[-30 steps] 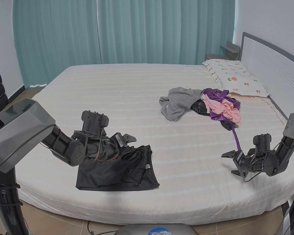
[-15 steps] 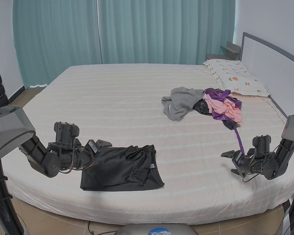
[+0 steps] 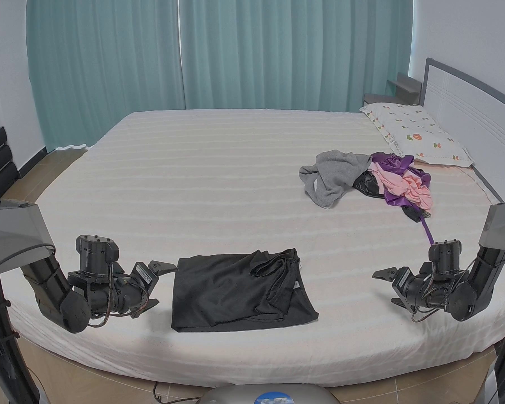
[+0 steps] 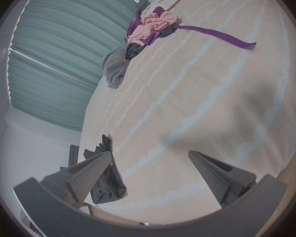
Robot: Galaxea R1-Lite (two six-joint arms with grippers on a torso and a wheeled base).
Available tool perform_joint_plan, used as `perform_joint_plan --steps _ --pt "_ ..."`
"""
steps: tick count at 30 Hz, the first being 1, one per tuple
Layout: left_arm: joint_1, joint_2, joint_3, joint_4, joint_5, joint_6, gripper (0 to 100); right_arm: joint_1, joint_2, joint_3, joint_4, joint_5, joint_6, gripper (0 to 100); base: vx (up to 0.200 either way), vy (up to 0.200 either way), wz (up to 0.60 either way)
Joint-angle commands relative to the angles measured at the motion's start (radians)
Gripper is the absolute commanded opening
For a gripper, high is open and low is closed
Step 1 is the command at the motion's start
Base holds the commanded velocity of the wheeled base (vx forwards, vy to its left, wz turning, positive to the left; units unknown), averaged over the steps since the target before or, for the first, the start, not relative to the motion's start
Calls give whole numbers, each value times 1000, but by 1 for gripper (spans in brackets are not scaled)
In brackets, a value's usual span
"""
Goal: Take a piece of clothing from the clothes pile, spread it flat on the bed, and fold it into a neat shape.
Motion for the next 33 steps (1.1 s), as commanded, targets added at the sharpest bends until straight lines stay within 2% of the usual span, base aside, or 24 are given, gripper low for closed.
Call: perform_joint_plan --steps 1,7,9,11,14,16,17,20,23,27,33 --pt "9 9 27 -21 -1 -1 100 44 -5 41 -29 -20 -1 100 0 0 0" --pt "11 18 11 -30 4 -1 100 50 -5 41 -57 -23 -2 100 0 0 0" --pt "8 26 11 -33 7 5 100 96 -11 41 -58 -31 -2 100 0 0 0" --pt "8 25 13 -35 7 5 100 127 -16 40 -58 -60 -4 100 0 0 0" --pt "6 26 10 -35 7 6 100 216 -28 11 -41 -158 -15 100 0 0 0" --pt "6 26 10 -35 5 8 100 269 -25 -22 -20 -187 -35 100 0 0 0" --pt "6 26 10 -35 5 6 100 272 -25 -25 -17 -189 -36 100 0 0 0" --pt "6 28 7 -35 5 5 100 351 -48 -124 132 -233 -97 100 0 0 0" --pt "4 28 5 -35 5 5 100 418 -54 -203 238 -241 -97 100 0 0 0" --pt "8 26 8 -35 -2 3 100 469 -33 -281 307 -259 -105 100 0 0 0" --pt "11 28 5 -35 -5 0 100 512 38 -377 370 -299 -150 100 0 200 0"
